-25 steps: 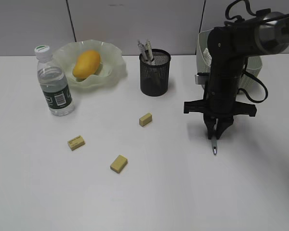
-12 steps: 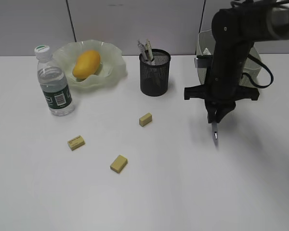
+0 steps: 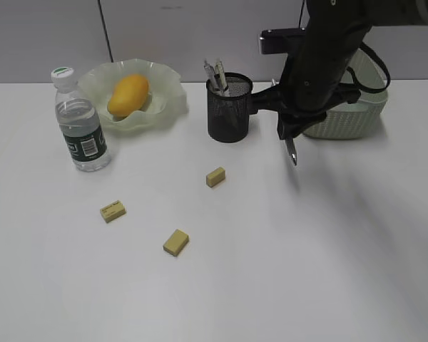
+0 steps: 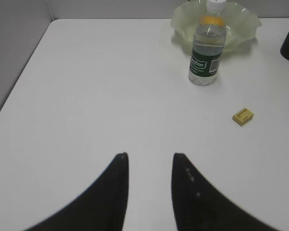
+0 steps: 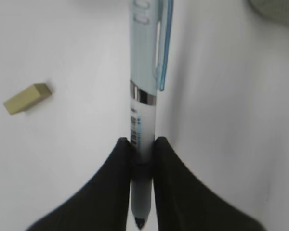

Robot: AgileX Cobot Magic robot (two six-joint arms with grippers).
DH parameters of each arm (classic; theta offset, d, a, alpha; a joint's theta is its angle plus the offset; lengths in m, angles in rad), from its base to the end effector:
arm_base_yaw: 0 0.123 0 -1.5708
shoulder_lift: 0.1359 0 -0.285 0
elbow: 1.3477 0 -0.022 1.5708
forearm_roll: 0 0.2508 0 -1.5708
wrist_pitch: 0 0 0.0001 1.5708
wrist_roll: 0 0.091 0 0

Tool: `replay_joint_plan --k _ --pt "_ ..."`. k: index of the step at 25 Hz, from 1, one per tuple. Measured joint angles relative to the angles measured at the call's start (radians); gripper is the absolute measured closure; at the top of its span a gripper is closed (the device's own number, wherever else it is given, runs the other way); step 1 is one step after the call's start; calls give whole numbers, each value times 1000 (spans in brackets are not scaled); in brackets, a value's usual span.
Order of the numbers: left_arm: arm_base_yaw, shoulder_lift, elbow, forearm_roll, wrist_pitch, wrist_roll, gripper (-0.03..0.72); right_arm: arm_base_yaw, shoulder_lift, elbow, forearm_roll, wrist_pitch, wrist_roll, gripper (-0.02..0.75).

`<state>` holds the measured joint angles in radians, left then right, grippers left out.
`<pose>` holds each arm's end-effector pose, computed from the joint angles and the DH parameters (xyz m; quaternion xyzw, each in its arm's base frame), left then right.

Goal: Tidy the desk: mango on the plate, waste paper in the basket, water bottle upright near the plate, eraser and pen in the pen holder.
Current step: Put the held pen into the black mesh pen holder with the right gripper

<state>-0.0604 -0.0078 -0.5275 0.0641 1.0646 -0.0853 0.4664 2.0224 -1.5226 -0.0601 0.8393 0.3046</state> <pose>-0.0093 0.0057 0.2846 -0.0124 0.8444 -0.0070 0.5355 0.3815 0.1875 0.1935 -0.0960 0.9823 0.0363 0.1566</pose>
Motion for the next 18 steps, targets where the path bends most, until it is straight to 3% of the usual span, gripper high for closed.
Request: replay_joint_plan --k 18 --pt "0 0 0 0 0 0 449 -1 -164 210 115 -495 -404 620"
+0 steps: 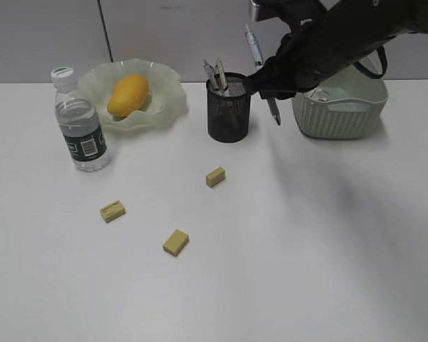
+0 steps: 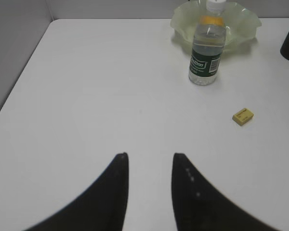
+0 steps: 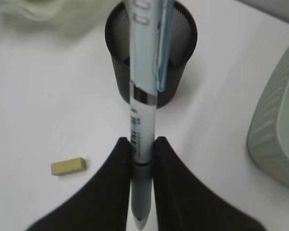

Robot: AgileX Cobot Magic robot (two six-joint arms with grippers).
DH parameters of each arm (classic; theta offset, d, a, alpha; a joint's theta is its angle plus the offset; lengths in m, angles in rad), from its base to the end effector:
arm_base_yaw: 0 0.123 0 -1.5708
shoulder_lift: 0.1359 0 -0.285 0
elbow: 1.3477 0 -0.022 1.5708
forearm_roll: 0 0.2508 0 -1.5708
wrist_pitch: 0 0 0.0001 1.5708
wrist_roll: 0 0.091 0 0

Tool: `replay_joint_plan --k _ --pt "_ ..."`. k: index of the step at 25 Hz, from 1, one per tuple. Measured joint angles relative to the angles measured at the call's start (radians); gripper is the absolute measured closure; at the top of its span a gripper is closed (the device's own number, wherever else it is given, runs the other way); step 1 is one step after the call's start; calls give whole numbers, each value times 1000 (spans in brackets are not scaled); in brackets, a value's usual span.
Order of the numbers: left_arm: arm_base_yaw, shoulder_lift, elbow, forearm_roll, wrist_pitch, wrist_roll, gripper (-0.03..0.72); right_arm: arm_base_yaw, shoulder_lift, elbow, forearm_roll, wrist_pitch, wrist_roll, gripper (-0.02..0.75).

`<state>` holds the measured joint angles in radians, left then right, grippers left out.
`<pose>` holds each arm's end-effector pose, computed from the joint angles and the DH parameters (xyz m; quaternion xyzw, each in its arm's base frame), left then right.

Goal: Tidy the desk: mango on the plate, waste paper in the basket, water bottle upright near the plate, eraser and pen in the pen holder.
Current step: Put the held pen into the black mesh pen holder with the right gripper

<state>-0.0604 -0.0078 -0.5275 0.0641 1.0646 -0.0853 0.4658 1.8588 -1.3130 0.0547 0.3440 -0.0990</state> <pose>-0.0093 0.0057 0.2846 -0.0124 0.8444 -0.0070 0.5355 0.3701 0.1879 0.2260 -0.2387 0.8958 0.0862 0.3650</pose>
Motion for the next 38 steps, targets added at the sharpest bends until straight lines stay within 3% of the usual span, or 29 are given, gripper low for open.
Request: replay_joint_plan --k 15,22,29,38 --pt "0 0 0 0 0 0 451 0 -24 32 0 -619 -14 620" --pt "0 0 0 0 0 0 453 0 97 32 -55 -851 -15 620" --pt "0 0 0 0 0 0 453 0 207 32 -66 -995 -15 620" --pt "0 0 0 0 0 0 452 0 290 26 -49 -1020 22 620"
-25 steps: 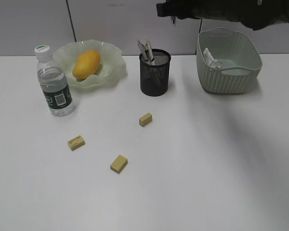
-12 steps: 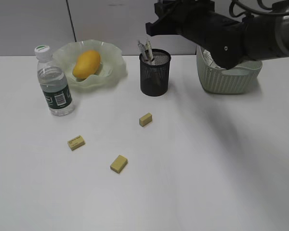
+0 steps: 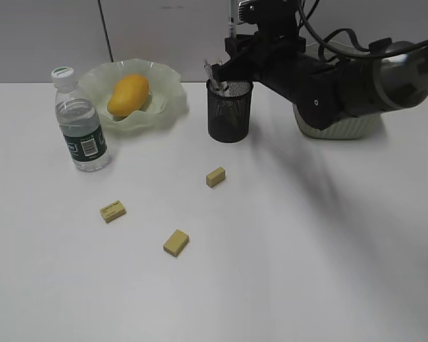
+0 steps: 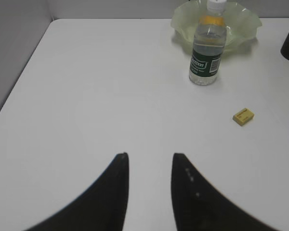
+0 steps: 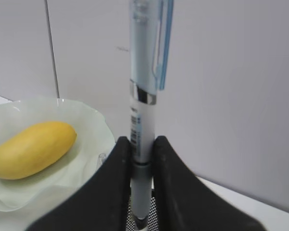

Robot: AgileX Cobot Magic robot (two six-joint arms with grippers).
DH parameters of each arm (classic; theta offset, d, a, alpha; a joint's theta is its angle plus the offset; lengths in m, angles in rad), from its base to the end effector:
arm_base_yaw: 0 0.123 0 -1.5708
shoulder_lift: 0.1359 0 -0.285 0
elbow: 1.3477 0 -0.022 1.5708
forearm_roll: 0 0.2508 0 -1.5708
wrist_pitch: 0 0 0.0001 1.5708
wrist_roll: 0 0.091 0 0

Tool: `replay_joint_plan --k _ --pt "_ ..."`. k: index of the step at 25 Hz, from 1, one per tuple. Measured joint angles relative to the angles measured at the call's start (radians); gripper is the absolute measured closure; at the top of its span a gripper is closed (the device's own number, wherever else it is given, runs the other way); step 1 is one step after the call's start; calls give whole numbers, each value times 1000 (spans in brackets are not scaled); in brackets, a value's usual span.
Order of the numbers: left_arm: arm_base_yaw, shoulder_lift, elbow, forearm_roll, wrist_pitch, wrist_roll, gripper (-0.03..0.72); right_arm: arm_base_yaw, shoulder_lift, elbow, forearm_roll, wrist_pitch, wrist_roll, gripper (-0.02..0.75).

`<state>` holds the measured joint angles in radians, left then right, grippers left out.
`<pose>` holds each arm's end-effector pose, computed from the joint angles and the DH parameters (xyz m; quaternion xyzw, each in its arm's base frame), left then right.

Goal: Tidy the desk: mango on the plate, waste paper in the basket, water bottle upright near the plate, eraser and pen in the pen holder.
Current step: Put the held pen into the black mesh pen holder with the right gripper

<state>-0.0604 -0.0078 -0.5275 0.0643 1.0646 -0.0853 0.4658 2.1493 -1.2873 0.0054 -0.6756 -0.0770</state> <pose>-0.0093 0.0057 0.2846 -0.0124 0.8444 -0.0069 0.5355 0.4217 0.2117 0.1695 -0.1961 0.7149 0.1298 0.6585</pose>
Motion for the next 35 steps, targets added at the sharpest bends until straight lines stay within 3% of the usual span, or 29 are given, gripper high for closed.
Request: replay_joint_plan --k 15,35 --pt "0 0 0 0 0 0 452 0 94 -60 5 116 35 620" --pt "0 0 0 0 0 0 452 0 128 -66 6 119 42 620"
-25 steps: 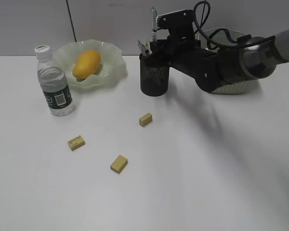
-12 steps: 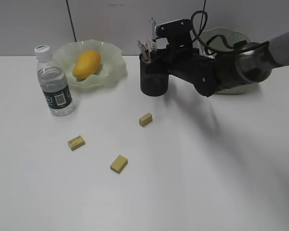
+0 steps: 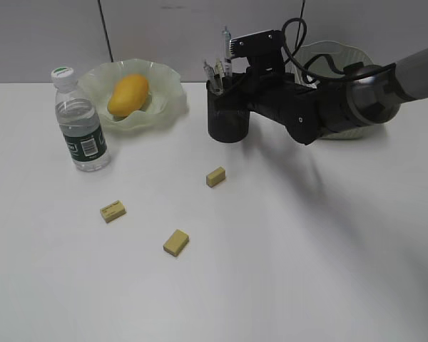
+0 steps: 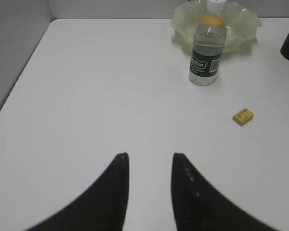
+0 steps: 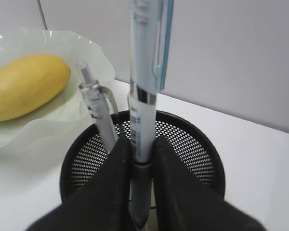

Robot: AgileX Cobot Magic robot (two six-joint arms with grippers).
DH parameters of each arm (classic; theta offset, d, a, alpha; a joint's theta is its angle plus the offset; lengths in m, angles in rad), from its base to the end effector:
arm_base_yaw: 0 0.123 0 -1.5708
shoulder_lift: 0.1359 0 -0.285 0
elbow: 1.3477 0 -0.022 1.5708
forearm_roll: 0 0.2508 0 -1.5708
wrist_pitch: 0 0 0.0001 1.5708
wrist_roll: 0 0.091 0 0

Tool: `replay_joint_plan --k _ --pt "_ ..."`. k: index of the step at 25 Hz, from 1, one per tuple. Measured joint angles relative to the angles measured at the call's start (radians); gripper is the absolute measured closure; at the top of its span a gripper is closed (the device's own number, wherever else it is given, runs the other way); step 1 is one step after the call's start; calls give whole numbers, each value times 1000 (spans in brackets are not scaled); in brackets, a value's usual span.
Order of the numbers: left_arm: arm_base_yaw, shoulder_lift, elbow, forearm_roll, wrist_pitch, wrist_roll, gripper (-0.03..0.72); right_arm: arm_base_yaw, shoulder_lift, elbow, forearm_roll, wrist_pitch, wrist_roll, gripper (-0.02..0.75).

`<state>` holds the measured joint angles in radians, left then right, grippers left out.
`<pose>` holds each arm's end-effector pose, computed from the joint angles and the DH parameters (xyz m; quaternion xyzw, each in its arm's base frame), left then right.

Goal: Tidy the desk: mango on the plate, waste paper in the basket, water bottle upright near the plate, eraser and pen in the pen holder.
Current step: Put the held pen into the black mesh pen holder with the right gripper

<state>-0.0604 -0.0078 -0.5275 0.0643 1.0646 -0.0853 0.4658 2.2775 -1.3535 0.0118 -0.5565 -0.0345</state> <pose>-0.0093 0.0057 0.2846 -0.0124 0.8444 -0.0069 0.5355 0.4331 0.2171 0.1159 -0.1921 0.7755 0.1292 0.5873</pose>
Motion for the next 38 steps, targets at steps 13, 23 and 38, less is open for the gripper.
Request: replay_joint_plan --k 13,23,38 --pt "0 0 0 0 0 0 452 0 0 0 0 -1 0 580" --pt "0 0 0 0 0 0 452 0 0 0 0 -2 0 465" --pt "0 0 0 0 0 0 452 0 -138 0 -1 201 1 396"
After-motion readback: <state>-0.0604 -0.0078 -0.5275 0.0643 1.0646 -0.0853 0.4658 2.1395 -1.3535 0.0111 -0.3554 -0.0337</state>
